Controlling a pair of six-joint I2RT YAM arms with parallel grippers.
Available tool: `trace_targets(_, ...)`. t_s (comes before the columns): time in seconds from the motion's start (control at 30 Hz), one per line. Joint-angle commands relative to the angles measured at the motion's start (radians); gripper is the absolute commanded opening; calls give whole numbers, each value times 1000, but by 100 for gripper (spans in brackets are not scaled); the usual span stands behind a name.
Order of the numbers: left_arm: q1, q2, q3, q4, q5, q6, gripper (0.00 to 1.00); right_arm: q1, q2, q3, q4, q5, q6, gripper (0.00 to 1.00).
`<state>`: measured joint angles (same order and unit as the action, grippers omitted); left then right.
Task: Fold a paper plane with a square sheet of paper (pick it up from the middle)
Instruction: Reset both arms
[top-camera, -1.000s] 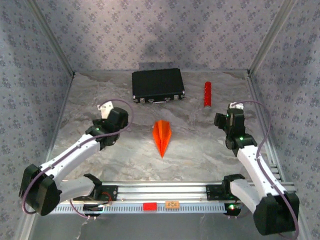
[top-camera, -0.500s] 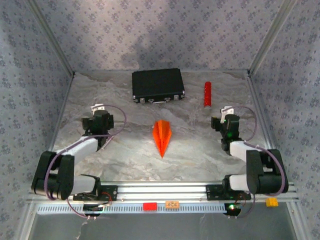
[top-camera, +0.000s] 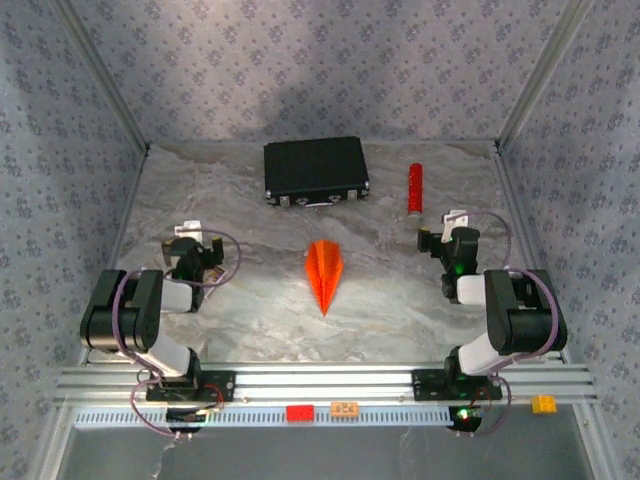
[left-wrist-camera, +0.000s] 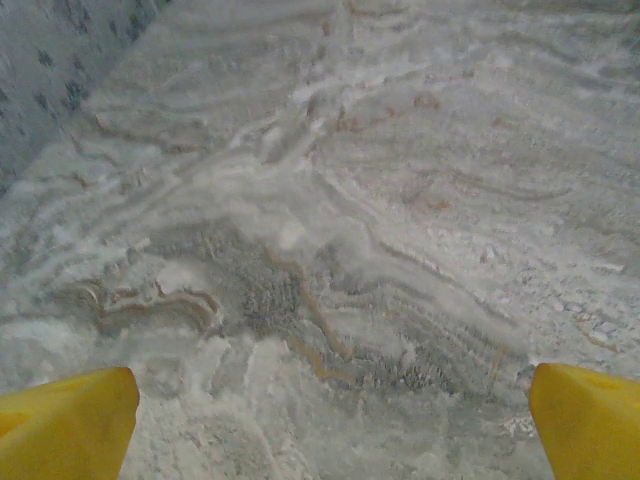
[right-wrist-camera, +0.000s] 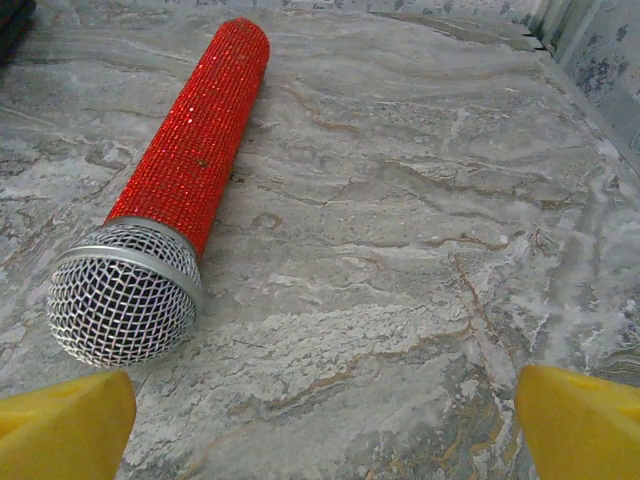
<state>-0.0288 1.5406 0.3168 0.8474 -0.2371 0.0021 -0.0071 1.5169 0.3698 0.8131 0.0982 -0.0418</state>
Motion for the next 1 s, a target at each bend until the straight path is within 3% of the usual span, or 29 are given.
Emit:
trace_targets(0.0, 36, -6, 85, -11, 68, -67, 100, -2, 6, 18, 3, 22, 17, 99)
trace_targets(0.1, 29, -6, 87, -14, 58, -61, 100, -4, 5, 16, 3, 22, 18, 99)
trace_targets(0.2, 31, -6, 98, -40, 195, -12, 100, -4, 5, 15, 3, 21, 18, 99)
trace_targets(0.4, 39, -3, 93, -23, 127, -46, 100, -7, 5, 16, 1, 12, 19, 99)
trace_targets(0.97, 38, -6, 92, -24, 124, -45, 100, -7, 5, 19, -2, 11, 19, 99)
